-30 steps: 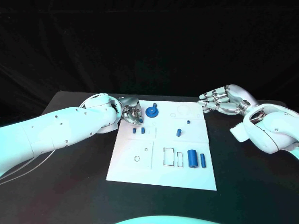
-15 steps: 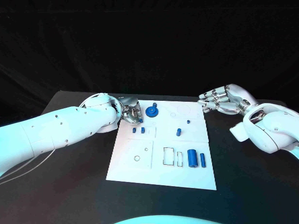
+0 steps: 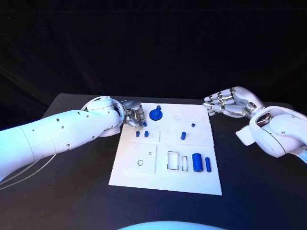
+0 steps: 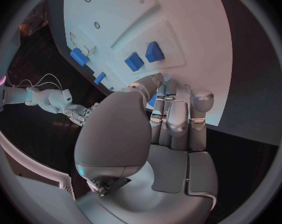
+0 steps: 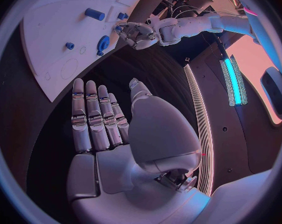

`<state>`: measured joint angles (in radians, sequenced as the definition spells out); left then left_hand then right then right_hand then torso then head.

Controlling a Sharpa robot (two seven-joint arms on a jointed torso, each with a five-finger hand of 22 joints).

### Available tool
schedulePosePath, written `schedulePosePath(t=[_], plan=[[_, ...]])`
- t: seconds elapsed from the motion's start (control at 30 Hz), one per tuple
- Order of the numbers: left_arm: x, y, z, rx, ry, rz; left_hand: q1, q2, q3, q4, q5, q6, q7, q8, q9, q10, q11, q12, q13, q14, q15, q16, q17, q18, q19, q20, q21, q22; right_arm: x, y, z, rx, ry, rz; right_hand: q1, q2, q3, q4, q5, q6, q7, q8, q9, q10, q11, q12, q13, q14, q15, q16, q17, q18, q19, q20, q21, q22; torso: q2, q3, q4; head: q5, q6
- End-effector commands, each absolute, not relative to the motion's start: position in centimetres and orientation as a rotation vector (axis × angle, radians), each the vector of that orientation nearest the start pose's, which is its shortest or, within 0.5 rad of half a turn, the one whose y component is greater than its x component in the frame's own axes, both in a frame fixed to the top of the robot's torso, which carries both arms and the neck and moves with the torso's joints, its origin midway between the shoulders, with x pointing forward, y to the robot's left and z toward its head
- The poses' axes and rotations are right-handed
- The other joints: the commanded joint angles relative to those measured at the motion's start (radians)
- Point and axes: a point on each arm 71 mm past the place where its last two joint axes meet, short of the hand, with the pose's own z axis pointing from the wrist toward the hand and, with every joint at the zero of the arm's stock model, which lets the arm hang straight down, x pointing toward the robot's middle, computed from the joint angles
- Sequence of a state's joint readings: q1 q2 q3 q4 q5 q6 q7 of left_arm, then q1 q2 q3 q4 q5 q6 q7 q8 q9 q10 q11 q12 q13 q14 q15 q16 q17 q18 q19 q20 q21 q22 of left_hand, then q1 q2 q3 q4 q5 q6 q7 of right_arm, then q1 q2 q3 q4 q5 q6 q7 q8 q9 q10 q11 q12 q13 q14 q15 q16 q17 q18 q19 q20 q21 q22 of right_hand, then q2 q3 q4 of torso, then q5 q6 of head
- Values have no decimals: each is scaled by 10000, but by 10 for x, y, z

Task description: Assemble the parts on the task board

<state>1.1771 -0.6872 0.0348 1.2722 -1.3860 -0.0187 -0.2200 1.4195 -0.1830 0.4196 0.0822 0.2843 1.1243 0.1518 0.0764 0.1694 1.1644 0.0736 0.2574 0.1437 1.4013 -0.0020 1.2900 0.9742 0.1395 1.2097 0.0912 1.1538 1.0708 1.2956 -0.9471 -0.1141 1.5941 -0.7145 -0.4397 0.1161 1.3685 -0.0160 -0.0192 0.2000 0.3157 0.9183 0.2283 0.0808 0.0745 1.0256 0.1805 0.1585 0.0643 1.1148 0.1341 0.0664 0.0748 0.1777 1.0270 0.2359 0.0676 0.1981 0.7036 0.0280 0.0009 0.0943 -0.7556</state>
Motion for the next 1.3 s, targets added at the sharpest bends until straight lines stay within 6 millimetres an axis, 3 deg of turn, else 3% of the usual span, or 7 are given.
schedulePosePath(t=[0.03,0.37,0.57,0.73,0.87,1.03,1.3], plan=[[532,202,-210,500,19719,-4586,-92,-48,-84,1,-2,-107,3,-55,-16,-33,51,-57,-15,-16,48,-34,-15,-119,-49,40,-31,-13,481,-237,-156,4685,15965,10426,-8,43,2,-63,34,-49,138,-2,12,-67,7,-13,-11,-45,11,-35,-24,67,14,54,2,-35,-1,0,3,-2,5],[536,213,-208,265,19296,-4411,-79,-67,-88,11,7,-184,33,-87,-37,-81,81,-86,-17,-60,80,-75,-104,-96,-101,74,-118,-104,483,-239,-158,4353,16234,10124,438,41,174,-440,-45,16,76,40,28,-33,-48,9,-10,118,-49,29,-41,79,154,1,78,-140,-16,-7,7,-13,44],[539,233,-200,-764,18390,-5109,53,49,4,-22,15,-155,-71,-48,-34,75,-4,-4,28,-26,22,-70,-171,-113,35,62,-10,18,485,-237,-162,2579,16873,9085,1249,-49,612,-1023,-262,677,-376,292,114,624,-484,212,48,1539,-631,585,317,69,1367,-586,801,77,-44,-18,-25,-67,121],[539,259,-185,-3347,17164,-7184,85,115,108,-11,13,-43,-57,6,-16,-15,16,-75,9,-672,26,-1093,-1991,122,-709,41,-927,-990,488,-227,-167,-57,17514,7353,1438,-140,925,-1143,-569,1446,-817,510,187,1541,-976,337,114,3352,-1246,1492,1019,65,2905,-1239,1966,691,-118,-37,-60,-338,196],[531,269,-176,-5904,16192,-10289,136,210,180,-56,3,-86,-8,-20,-31,-69,66,-114,3,-1292,55,-2213,-3588,368,-1564,54,-2091,-2166,490,-217,-171,-1789,17698,5984,1373,-304,1331,-977,-855,1770,-1010,484,193,1945,-1240,190,152,3975,-1520,2515,1961,-315,4130,-1584,5293,3715,-137,-48,-80,-532,292],[513,270,-165,-8471,14787,-13787,-136,176,-139,7,-35,-169,-23,-50,-48,-118,73,-125,11,-1815,110,-2858,-4518,439,-2002,121,-2686,-2673,495,-203,-173,-3381,17293,4531,1204,-712,1925,-724,-794,1765,-1068,258,151,1936,-1247,-179,162,3835,-1538,3212,2942,-502,3998,-1670,6808,5267,-127,-91,-85,-714,379],[492,263,-161,-10820,13471,-16063,-435,230,-517,107,-42,-183,-107,-45,-49,-52,33,-103,17,-1914,87,-2940,-4632,450,-2054,143,-2939,-2832,497,-185,-172,-4210,16635,3933,819,-1169,2431,-281,-1515,1570,-1052,-94,134,1515,-1114,-595,255,3768,-1482,5130,4877,-995,4309,-1655,10638,9184,-113,-95,-65,-689,388]])
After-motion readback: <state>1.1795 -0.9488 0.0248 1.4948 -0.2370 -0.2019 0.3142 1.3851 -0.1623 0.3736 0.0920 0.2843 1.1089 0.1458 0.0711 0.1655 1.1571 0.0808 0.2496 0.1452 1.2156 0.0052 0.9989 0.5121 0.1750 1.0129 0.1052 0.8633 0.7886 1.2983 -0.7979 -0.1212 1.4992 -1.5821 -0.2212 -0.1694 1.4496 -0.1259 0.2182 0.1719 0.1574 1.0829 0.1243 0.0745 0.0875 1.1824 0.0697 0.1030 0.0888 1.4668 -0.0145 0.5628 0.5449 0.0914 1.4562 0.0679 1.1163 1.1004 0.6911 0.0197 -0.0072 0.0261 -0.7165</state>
